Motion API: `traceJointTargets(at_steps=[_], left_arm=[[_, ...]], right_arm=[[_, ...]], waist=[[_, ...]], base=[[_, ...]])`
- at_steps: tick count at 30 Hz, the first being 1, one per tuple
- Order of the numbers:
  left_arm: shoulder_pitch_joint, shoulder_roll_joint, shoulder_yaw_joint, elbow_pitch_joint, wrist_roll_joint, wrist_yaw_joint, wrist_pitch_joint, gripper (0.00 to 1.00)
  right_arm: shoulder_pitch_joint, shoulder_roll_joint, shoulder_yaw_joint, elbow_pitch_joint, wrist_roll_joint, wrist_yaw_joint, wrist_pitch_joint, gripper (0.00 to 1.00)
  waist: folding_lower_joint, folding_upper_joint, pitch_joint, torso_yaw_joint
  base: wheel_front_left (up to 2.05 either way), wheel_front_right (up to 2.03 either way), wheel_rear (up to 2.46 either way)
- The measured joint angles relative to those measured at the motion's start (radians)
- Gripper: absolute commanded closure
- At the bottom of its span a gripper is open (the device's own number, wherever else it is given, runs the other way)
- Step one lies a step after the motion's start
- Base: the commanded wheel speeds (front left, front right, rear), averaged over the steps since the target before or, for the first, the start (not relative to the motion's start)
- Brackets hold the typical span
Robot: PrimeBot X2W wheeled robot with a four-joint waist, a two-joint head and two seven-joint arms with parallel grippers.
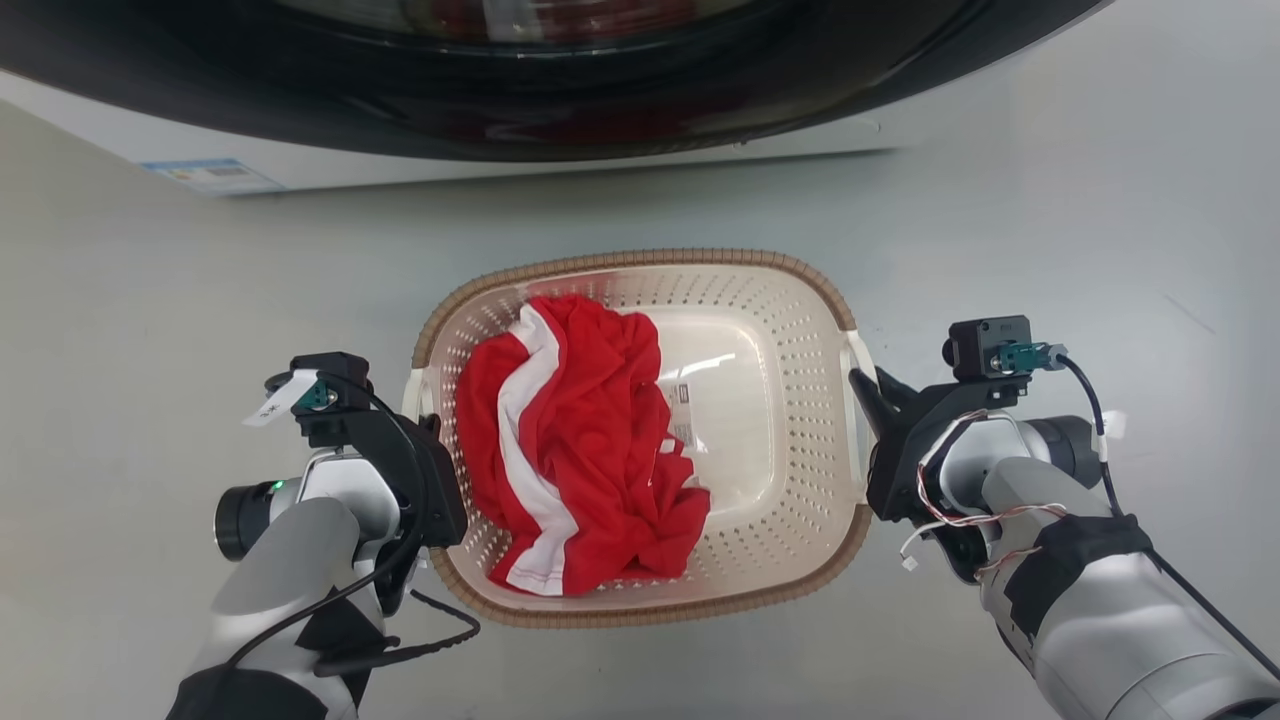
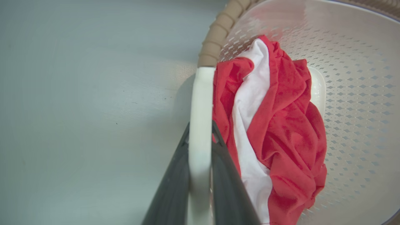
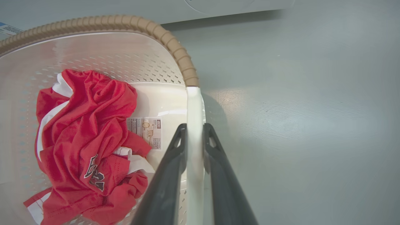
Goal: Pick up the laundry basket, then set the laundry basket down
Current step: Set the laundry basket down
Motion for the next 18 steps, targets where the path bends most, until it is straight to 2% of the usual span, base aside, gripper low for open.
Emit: traceJointTargets(at_steps=[12,18], left_arm=[[-0.024,-0.001,-0.017,-0.007,0.018,0.0,-0.106,1.0],[-0.027,-0.003,-0.014,-0.003,0.017,-0.001,-0.124,1.0]], right_arm=[[-0.034,-0.011,0.019,0.003,-0.037,0.0,-0.103,1.0],[-0.038,-0.009,0.014,0.016,-0.036,0.0,-0.126,1.0]], waist=[[-0.0002,0.0,0.092,0.008],[-0.0002,-0.0001,0.126,0.01]], base=[[0.0,0.0,0.0],[0.0,0.0,0.0]])
